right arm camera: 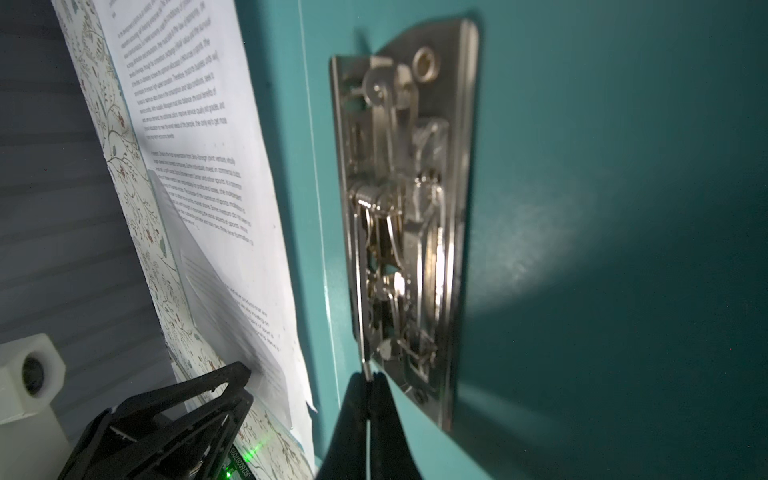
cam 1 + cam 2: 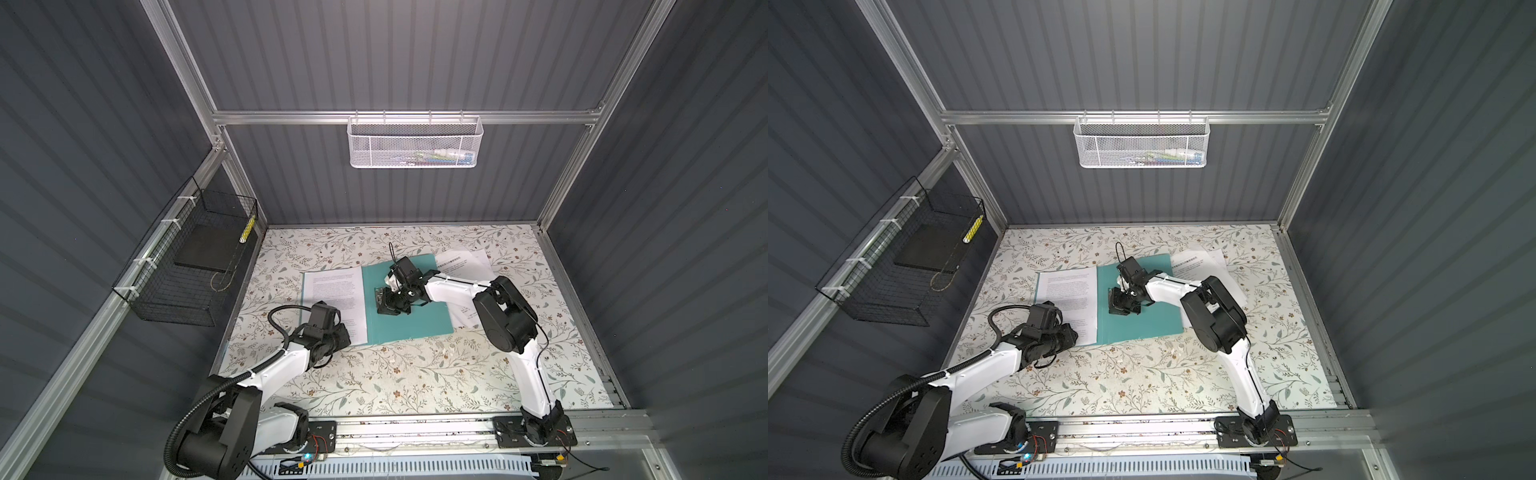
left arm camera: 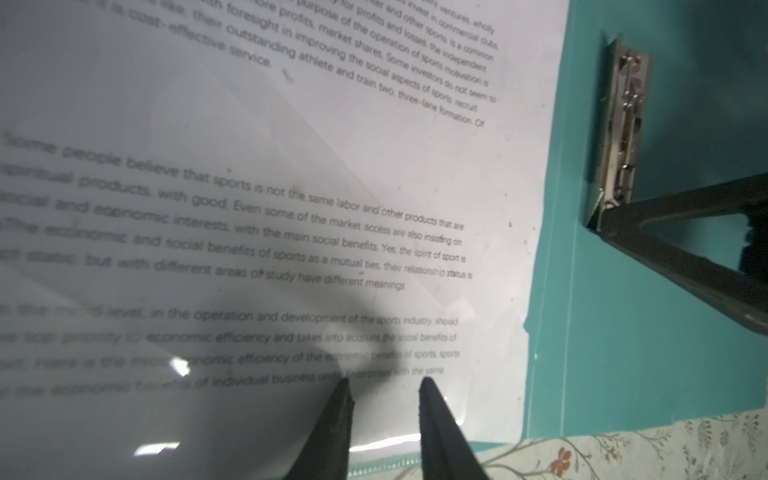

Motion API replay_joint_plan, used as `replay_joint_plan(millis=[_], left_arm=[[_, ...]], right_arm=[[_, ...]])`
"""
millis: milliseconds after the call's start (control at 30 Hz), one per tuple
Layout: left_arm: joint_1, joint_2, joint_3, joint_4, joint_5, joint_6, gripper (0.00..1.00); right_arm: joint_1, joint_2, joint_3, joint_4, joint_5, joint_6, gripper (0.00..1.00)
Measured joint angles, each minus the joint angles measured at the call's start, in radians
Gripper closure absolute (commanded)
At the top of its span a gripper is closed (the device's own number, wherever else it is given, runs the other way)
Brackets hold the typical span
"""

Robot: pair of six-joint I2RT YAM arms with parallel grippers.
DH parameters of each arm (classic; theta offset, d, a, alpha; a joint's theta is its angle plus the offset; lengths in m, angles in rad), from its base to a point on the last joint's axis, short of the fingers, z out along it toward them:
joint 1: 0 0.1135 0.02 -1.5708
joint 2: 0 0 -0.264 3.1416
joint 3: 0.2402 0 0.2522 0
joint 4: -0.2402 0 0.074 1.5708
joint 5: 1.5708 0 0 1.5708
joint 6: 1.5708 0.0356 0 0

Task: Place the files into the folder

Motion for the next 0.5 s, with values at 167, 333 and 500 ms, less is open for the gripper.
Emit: replay_joint_plan(millis=[167,333,500], left_arm=[[0.000,0.027,0.018,0.003,-0.002,0.000,0.73],[0.000,0.042,0.024,0.009,-0.006,-0.006,0.79],[0.005,0.048,0.028,0.011,-0.010,-0.008,0.78]], right_arm=[[0.001,0.013,0.045,-0.085,0.032,0.001,1.00],[0.002,0.017,0.053,-0.122,0.064,-0.010,1.00],[-0.003,0.028,0.067,-0.140,0.051,-0.030,1.00]])
